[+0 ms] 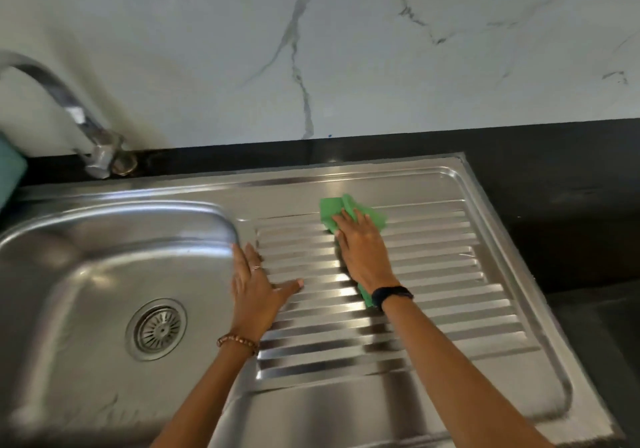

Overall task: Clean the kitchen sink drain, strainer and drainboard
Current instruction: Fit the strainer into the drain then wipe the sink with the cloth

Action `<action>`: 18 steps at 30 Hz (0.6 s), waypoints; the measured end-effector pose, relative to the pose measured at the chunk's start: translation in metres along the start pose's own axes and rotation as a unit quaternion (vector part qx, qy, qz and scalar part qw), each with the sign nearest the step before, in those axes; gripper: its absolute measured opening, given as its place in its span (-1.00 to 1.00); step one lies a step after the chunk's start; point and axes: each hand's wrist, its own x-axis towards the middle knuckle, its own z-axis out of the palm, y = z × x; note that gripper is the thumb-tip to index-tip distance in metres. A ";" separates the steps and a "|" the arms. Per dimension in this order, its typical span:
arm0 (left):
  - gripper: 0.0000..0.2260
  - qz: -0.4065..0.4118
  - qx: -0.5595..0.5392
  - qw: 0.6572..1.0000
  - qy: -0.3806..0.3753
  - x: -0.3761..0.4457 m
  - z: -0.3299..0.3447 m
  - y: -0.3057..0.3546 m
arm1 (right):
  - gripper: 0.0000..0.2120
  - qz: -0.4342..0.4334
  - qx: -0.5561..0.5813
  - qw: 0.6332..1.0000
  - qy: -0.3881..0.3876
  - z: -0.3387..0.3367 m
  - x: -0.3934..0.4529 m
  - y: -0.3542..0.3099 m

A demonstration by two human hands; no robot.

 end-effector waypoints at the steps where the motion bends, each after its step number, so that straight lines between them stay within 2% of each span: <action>1: 0.00 0.000 -0.012 1.000 0.006 -0.003 -0.002 -0.002 | -0.64 -0.017 0.004 1.000 -0.005 0.011 0.004 -0.019; 8: -0.12 0.000 -0.037 0.999 -0.017 -0.014 -0.006 -0.013 | -0.63 -0.135 -0.020 0.989 -0.061 0.057 0.031 -0.105; 14: -0.17 -0.013 0.041 0.999 -0.027 -0.017 -0.009 -0.010 | -0.63 -0.212 -0.002 0.967 -0.140 0.047 0.027 -0.098; 18: -0.17 -0.021 0.120 0.992 0.017 -0.018 -0.004 -0.003 | -0.61 -0.222 0.004 0.964 -0.145 0.032 0.015 -0.079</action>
